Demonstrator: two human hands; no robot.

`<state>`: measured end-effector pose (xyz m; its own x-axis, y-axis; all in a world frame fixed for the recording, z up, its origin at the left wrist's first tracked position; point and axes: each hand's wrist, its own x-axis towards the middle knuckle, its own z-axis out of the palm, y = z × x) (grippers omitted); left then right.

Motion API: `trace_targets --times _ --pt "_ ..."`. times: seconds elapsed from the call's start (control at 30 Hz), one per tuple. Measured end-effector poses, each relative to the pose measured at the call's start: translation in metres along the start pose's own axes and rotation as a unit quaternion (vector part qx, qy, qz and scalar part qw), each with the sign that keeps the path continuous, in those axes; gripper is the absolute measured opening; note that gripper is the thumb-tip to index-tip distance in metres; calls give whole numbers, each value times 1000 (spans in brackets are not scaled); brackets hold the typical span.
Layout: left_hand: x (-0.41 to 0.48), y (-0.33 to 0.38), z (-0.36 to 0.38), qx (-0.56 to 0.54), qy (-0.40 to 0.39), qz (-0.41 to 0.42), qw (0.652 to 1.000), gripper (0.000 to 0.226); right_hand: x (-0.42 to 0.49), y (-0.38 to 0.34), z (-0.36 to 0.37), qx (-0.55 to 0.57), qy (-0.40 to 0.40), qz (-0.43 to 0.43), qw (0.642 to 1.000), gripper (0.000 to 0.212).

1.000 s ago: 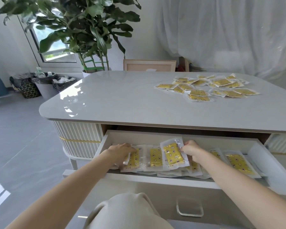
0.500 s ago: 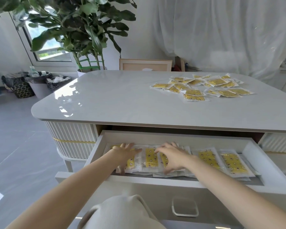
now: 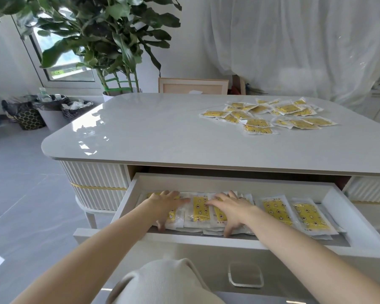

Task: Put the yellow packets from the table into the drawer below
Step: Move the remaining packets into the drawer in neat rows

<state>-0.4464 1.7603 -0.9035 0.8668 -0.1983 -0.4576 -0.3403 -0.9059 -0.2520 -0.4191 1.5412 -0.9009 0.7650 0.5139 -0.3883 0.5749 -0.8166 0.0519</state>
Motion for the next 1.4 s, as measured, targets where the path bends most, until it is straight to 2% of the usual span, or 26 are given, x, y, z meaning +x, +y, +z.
trace_targets --times 0.1,0.23,0.3,0.4,0.47,0.6,0.77,0.93,1.07,1.23,1.4 --pt "-1 1 -1 -35 10 4 999 110 2 1 1 -20 3 -10 1000 104" --pt "-19 7 -15 -123 55 11 991 71 -11 4 -11 12 30 -17 999 99" --pt "-25 9 -22 -147 67 10 987 59 -13 5 -18 51 27 -10 998 86" --pt "-39 10 -39 -160 108 8 981 50 -22 4 -34 137 40 -1 990 56" --pt "-46 10 -54 -177 127 8 976 46 -31 8 -51 180 49 -2 982 45" --pt "-62 6 -83 -206 190 7 960 38 -57 19 -87 195 100 4 976 36" --pt "-66 2 -125 -224 267 -14 937 28 -86 50 -113 244 192 76 948 28" --pt "-44 6 -159 -247 302 -20 921 30 -96 83 -117 293 257 143 910 30" --pt "-9 12 -174 -260 299 -24 918 42 -83 107 -117 310 286 176 889 38" --pt "46 13 -179 -286 266 -29 920 57 -48 128 -114 309 297 190 884 44" --pt "120 6 -187 -333 274 -54 900 60 2 152 -117 276 318 178 889 49"
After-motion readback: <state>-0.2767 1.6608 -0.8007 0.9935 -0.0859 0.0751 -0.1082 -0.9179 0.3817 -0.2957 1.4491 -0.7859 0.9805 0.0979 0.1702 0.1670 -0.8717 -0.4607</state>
